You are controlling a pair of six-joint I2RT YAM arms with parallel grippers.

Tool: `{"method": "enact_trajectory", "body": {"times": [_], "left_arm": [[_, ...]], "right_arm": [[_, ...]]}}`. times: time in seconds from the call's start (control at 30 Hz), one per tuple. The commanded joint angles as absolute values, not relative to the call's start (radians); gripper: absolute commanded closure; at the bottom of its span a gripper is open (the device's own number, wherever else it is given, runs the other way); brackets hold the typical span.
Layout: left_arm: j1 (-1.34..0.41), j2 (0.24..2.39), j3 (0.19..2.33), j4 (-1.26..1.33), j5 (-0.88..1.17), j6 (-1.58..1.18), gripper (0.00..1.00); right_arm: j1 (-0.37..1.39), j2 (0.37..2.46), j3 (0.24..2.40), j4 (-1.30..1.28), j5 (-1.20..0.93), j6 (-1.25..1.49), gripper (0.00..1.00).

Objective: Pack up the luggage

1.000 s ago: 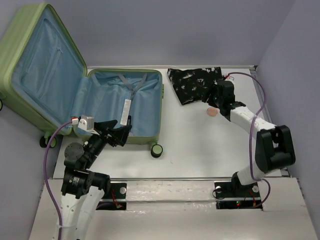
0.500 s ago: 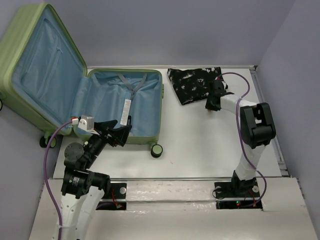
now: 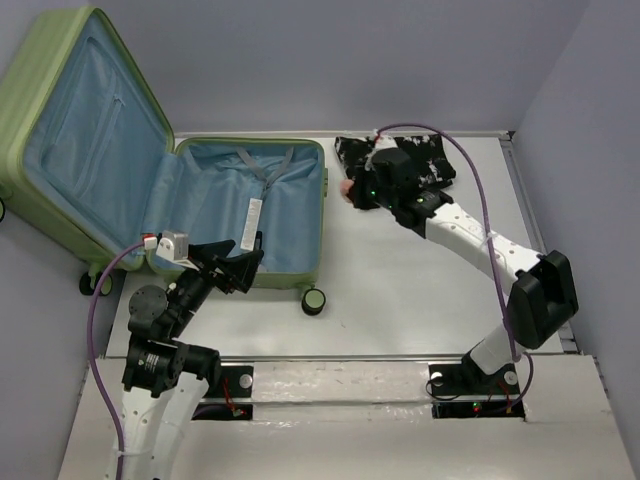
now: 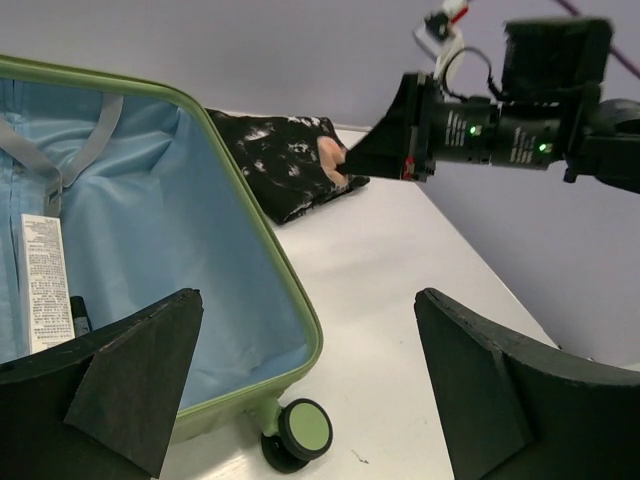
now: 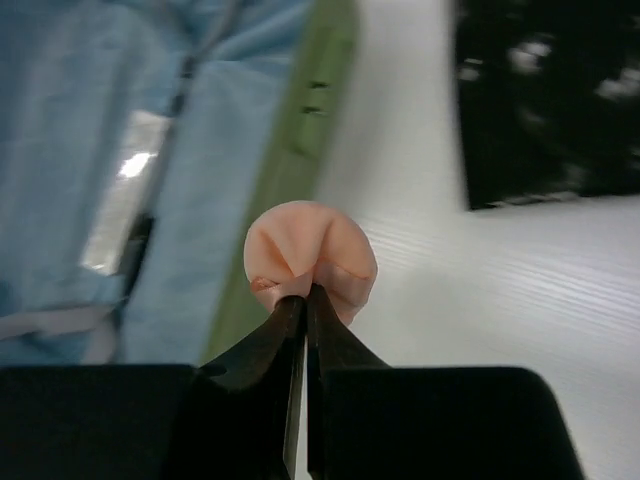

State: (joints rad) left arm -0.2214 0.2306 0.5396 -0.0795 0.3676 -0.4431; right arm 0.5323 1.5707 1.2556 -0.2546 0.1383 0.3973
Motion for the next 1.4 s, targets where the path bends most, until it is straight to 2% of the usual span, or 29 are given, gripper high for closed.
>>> {"method": "enact_trajectory", "body": {"times": [0.0, 0.07, 0.1, 0.17, 0.2, 0.43, 0.67, 0.77, 0.83, 0.97, 1.0, 1.07, 1.1, 1.33, 1.37], "left_arm": [[-0.222, 0.225, 0.577, -0.048, 0.387, -0.446, 0.01], [-0.222, 0.227, 0.578, -0.049, 0.384, -0.445, 0.01], [-0.222, 0.229, 0.578, -0.051, 0.380, -0.445, 0.01], [-0.222, 0.229, 0.580, -0.055, 0.377, -0.445, 0.01], [-0.222, 0.226, 0.580, -0.054, 0.379, -0.445, 0.01], [-0.222, 0.233, 0.577, -0.048, 0.390, -0.448, 0.01], [-0.222, 0.253, 0.575, -0.046, 0.391, -0.456, 0.01], [-0.222, 0.262, 0.574, -0.044, 0.396, -0.456, 0.01], [-0.222, 0.267, 0.572, -0.041, 0.403, -0.456, 0.01], [-0.222, 0.281, 0.572, -0.038, 0.411, -0.456, 0.01], [-0.222, 0.282, 0.572, -0.037, 0.411, -0.457, 0.01], [-0.222, 0.285, 0.571, -0.037, 0.414, -0.457, 0.01], [-0.222, 0.291, 0.571, -0.032, 0.422, -0.462, 0.01], [-0.227, 0.380, 0.549, 0.096, 0.569, -0.576, 0.01], [-0.242, 0.418, 0.537, 0.142, 0.575, -0.603, 0.05]], "right_arm": [[0.678, 1.659, 1.469, -0.158, -0.044, 0.440, 0.84], [0.702, 1.756, 1.548, -0.169, -0.093, 0.436, 0.50], [0.703, 1.778, 1.599, -0.198, -0.098, 0.439, 0.24], [0.692, 1.786, 1.602, -0.212, -0.034, 0.442, 0.13], [0.675, 1.779, 1.573, -0.212, -0.017, 0.449, 0.11], [0.434, 1.761, 1.410, -0.198, 0.057, 0.528, 0.24], [0.267, 1.945, 1.454, -0.178, 0.051, 0.604, 0.17], [0.223, 2.045, 1.505, -0.176, 0.023, 0.647, 0.16], [0.204, 2.091, 1.537, -0.179, 0.009, 0.684, 0.20], [0.183, 2.155, 1.539, -0.184, 0.012, 0.730, 0.28], [0.173, 2.166, 1.534, -0.180, 0.011, 0.733, 0.39], [0.173, 2.154, 1.482, -0.161, 0.032, 0.747, 0.70], [0.173, 2.116, 1.450, -0.123, 0.052, 0.756, 0.81], [0.125, 1.818, 0.998, 0.060, 0.155, 0.782, 0.83], [0.108, 1.727, 0.888, 0.093, 0.146, 0.790, 0.83]]}}
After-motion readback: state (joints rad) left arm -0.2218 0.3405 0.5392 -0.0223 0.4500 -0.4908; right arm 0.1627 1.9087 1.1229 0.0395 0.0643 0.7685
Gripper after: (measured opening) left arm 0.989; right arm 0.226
